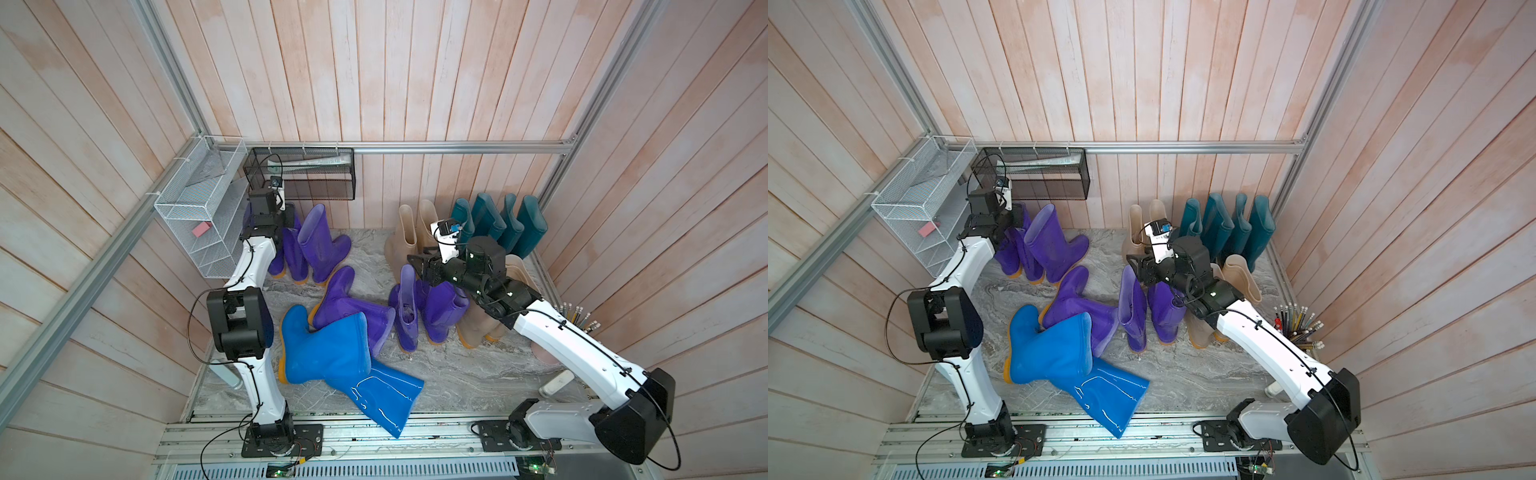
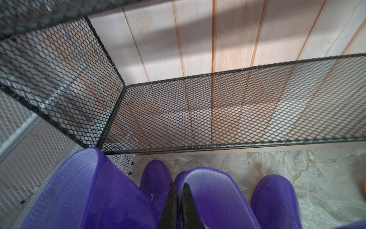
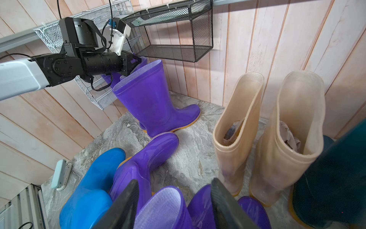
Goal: Match and arrange rain boots in pairs
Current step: Pair a pair of rain boots at the corner of the board, then pick up the rain boot at the center of the board.
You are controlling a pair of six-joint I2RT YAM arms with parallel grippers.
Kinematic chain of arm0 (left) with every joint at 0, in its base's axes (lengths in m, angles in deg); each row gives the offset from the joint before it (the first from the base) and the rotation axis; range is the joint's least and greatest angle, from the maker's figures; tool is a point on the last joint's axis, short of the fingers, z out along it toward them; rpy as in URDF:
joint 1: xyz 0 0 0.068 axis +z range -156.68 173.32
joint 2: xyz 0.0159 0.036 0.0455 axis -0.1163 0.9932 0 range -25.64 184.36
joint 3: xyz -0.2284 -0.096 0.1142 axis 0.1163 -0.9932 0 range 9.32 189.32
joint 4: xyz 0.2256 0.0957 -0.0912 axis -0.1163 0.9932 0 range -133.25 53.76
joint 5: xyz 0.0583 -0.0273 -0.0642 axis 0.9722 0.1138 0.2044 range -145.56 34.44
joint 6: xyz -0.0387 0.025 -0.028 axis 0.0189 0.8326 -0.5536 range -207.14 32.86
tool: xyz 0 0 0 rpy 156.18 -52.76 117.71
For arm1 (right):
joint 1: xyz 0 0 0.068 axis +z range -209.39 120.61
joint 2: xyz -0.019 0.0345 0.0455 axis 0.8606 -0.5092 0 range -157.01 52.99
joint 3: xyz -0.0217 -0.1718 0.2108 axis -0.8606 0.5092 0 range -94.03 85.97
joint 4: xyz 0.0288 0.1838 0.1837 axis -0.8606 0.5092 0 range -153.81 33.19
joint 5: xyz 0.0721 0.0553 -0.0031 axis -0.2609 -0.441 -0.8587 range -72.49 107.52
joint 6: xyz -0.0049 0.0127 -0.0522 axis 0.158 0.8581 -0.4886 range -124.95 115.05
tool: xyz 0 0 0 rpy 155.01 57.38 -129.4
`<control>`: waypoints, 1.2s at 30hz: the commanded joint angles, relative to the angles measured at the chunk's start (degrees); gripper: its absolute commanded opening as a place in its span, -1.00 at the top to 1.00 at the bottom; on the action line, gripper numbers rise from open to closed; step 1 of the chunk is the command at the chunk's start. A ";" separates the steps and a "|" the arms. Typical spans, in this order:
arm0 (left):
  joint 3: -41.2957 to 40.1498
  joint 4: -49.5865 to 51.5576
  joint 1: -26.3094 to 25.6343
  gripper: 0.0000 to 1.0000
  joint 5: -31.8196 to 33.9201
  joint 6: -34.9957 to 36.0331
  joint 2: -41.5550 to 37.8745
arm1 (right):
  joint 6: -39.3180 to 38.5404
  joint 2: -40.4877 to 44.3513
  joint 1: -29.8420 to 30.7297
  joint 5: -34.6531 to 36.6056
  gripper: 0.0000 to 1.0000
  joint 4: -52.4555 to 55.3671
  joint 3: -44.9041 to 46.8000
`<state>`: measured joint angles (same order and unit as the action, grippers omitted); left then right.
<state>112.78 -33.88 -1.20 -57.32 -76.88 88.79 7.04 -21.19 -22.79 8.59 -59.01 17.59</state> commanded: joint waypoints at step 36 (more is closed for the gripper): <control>-40.89 5.81 -31.05 -0.33 6.43 -22.96 -43.06 | -0.21 7.54 1.61 1.55 -0.18 -0.32 5.29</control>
<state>74.07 -29.11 -31.17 -50.59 -96.75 40.23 6.84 -14.50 -21.72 9.13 -59.42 21.59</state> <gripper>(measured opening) 0.669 0.591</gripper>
